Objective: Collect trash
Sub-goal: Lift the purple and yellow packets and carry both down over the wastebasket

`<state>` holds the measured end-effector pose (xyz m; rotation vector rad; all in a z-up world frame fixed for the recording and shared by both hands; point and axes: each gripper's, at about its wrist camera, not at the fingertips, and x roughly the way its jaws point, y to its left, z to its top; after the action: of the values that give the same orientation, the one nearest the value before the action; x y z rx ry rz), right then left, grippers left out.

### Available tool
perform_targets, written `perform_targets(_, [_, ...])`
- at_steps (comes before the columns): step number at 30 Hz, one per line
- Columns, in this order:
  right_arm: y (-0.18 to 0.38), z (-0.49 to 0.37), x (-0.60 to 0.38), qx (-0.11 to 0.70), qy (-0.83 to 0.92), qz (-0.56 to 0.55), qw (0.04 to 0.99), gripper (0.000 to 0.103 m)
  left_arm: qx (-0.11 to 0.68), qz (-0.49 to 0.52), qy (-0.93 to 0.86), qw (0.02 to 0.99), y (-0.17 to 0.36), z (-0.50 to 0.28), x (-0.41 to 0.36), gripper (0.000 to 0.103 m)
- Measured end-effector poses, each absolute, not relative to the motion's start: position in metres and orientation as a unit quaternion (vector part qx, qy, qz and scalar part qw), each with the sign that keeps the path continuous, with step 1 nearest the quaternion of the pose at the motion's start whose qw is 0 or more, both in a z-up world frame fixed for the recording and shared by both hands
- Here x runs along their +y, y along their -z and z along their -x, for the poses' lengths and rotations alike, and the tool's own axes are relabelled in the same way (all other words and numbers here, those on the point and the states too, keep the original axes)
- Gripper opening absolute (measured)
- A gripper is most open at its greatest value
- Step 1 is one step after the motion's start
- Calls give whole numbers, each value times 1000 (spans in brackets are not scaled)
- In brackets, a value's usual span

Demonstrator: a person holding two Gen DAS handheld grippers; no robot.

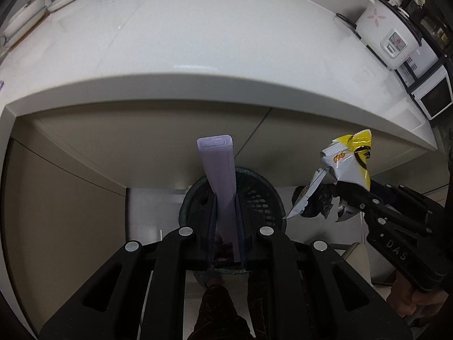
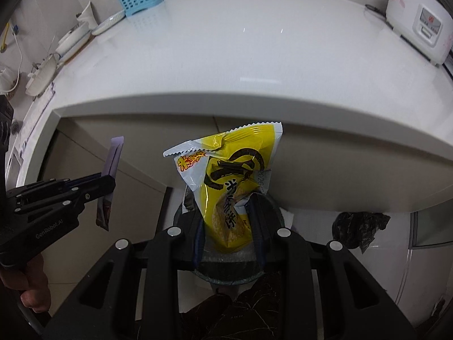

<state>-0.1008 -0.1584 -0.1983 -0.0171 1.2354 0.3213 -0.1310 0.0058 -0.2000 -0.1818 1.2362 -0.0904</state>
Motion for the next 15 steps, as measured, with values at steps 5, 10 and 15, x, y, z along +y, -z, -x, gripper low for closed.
perform_targets(5, [232,110,-150,599,-159,19,785,27,587,81,41,804,217,140,9,12])
perform_targets(10, [253,111,-143,615,-160,24,772,30,599,78,37,796,229,143,12,12])
perform_targets(15, [263,109,-142,621,-157,24,767,39,607,78,33,790,235,145,14,12])
